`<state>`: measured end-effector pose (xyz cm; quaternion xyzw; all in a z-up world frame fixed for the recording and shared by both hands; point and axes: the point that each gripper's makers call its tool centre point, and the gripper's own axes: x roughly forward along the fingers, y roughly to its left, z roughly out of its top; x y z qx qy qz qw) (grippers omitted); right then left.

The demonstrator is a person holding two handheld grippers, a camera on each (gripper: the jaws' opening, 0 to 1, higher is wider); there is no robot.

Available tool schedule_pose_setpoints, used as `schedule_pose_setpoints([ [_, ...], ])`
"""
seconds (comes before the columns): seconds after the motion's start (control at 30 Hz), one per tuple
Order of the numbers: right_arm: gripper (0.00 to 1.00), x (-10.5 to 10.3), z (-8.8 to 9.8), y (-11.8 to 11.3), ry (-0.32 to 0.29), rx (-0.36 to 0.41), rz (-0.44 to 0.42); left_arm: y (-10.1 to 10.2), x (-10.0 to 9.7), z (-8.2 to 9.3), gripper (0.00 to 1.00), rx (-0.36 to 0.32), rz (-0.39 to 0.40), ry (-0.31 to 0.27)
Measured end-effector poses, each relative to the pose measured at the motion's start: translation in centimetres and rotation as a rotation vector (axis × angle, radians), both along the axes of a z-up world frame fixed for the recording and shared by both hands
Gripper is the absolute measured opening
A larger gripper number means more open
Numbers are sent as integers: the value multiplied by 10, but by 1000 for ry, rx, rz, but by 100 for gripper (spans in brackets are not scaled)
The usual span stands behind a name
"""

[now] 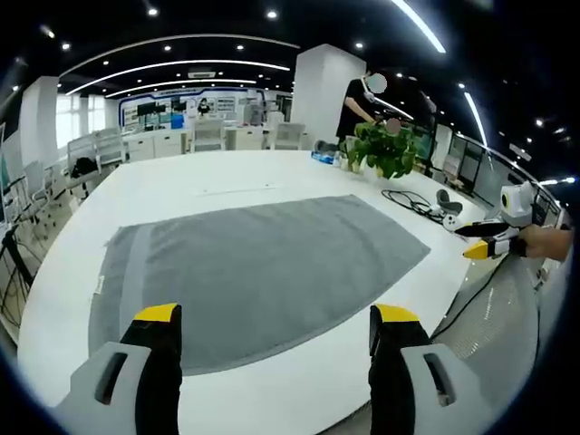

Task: Fold the towel on the table until its edges align and the towel forms a compact rectangular stack.

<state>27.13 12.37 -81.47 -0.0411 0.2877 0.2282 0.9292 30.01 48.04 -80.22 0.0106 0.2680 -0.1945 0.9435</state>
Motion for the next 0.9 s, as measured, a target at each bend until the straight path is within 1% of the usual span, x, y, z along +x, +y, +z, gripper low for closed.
schedule_pose_setpoints([
  [0.03, 72, 0, -1, 2, -1, -13, 13, 0, 0, 0, 88, 0, 1, 0],
  [0.13, 71, -1, -4, 5, 8, -20, 29, 0, 0, 0, 88, -1, 3, 0],
  [0.4, 71, 0, 0, 3, -2, -2, 16, -6, -3, -1, 88, -7, -9, -3],
  [0.6, 71, 0, 1, 3, -12, -3, 17, -8, -7, -2, 87, -9, -12, -3],
  [0.8, 71, 1, 3, 3, -19, 9, 11, -4, -11, -1, 87, -2, -12, -4],
  [0.9, 71, 0, 3, 6, -23, 4, 22, -3, -12, 1, 87, -2, -7, -7],
])
